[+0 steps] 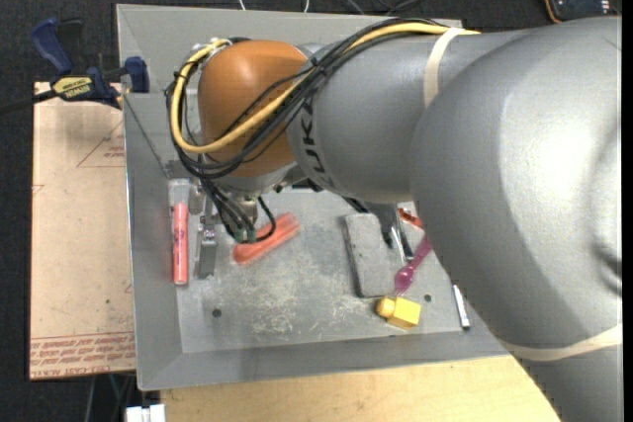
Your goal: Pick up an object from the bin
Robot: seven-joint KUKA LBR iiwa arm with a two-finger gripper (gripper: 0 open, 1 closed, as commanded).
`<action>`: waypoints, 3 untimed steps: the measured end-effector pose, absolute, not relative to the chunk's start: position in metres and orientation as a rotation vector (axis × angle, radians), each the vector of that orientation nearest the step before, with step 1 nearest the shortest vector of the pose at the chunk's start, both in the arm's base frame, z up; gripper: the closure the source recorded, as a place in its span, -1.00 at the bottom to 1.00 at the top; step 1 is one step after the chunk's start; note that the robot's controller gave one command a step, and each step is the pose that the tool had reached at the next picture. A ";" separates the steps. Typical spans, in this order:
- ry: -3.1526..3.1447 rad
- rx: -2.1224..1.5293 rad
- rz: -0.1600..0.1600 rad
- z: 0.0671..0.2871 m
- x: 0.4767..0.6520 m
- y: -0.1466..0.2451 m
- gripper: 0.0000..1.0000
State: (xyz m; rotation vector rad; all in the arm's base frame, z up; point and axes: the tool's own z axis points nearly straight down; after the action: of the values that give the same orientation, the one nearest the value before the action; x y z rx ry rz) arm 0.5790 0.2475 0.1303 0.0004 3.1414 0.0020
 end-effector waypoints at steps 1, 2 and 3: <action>3.117 -0.408 0.001 0.070 0.607 0.170 -1.00; 3.129 -0.244 0.006 0.105 0.568 0.154 -1.00; 3.109 -0.446 0.007 0.100 0.579 0.155 -1.00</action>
Offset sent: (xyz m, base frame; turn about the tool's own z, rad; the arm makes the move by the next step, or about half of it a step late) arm -0.0119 -0.0934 -0.0258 -0.1565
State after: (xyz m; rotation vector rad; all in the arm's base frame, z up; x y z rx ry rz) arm 0.5787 0.1549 0.0998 -0.4463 3.1092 0.0066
